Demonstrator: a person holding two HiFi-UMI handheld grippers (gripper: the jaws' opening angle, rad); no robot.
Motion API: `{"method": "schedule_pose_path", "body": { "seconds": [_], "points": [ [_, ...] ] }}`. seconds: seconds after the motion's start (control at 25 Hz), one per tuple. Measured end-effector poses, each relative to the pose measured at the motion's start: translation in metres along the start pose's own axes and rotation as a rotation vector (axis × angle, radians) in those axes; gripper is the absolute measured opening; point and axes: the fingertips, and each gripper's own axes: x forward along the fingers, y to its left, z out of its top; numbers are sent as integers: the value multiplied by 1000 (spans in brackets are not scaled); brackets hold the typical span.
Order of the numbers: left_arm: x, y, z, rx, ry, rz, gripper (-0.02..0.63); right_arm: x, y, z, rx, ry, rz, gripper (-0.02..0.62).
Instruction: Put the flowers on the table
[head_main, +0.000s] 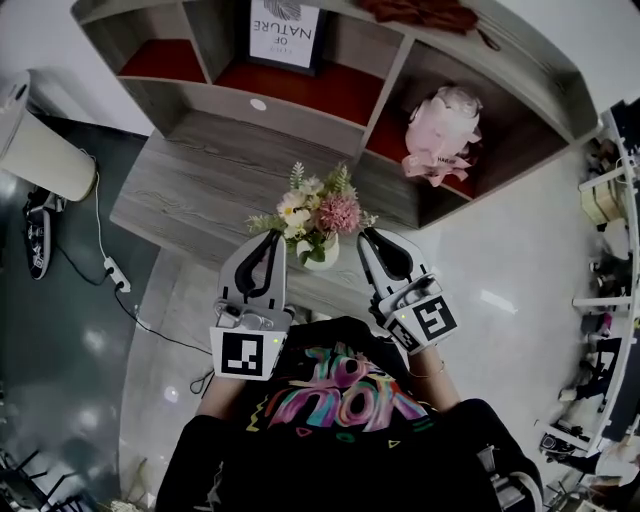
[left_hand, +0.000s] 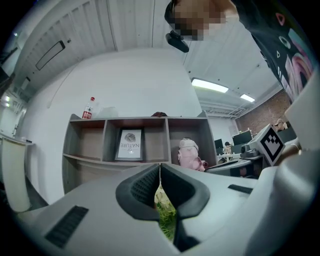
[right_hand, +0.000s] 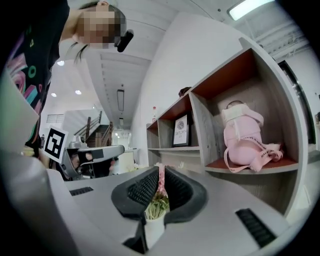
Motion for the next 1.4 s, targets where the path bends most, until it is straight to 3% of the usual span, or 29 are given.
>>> {"method": "schedule_pose_path", "body": {
  "seconds": [0.24, 1.4],
  "points": [
    [-1, -9, 3, -10, -8, -21, 29, 6, -1, 10, 11, -23, 4, 18],
    [-11, 9, -1, 2, 7, 13, 29, 7, -6, 10, 4, -2, -9, 15]
  ]
}}
